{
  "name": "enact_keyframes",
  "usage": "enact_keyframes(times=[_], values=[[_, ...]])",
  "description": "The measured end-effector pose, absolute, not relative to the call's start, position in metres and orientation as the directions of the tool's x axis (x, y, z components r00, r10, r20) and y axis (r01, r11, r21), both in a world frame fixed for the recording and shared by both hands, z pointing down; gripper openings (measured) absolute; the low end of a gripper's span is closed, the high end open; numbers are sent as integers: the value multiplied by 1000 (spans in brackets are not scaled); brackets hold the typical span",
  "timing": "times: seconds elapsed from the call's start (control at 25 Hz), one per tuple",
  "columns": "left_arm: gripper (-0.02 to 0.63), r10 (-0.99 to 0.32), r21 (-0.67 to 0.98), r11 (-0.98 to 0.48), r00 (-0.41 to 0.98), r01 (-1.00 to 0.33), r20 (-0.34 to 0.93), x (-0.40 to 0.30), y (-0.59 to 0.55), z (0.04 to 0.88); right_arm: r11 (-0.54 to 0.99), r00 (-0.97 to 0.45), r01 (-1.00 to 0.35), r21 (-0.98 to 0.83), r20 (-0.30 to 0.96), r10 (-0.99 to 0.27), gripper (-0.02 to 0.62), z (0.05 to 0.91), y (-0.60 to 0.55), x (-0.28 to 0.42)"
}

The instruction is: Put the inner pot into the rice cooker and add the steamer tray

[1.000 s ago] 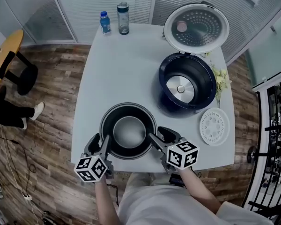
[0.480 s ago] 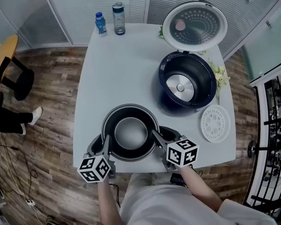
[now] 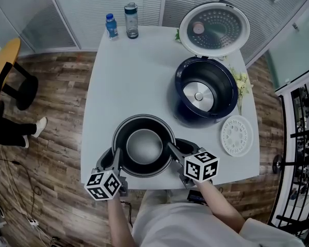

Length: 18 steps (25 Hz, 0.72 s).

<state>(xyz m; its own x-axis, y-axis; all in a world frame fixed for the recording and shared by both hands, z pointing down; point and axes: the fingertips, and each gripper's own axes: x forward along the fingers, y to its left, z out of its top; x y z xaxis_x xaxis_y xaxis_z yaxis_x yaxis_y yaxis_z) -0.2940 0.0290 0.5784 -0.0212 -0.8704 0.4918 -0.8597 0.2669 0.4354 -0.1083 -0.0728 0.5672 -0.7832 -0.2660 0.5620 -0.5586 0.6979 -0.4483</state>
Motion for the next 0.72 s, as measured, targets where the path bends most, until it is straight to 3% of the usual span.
enact_keyframes(times=[0.72], values=[[78,-903,446,265,-58,-855,426,-291,25,545,721,-822,-531,-444,476,-312,91,528,-77,-102]])
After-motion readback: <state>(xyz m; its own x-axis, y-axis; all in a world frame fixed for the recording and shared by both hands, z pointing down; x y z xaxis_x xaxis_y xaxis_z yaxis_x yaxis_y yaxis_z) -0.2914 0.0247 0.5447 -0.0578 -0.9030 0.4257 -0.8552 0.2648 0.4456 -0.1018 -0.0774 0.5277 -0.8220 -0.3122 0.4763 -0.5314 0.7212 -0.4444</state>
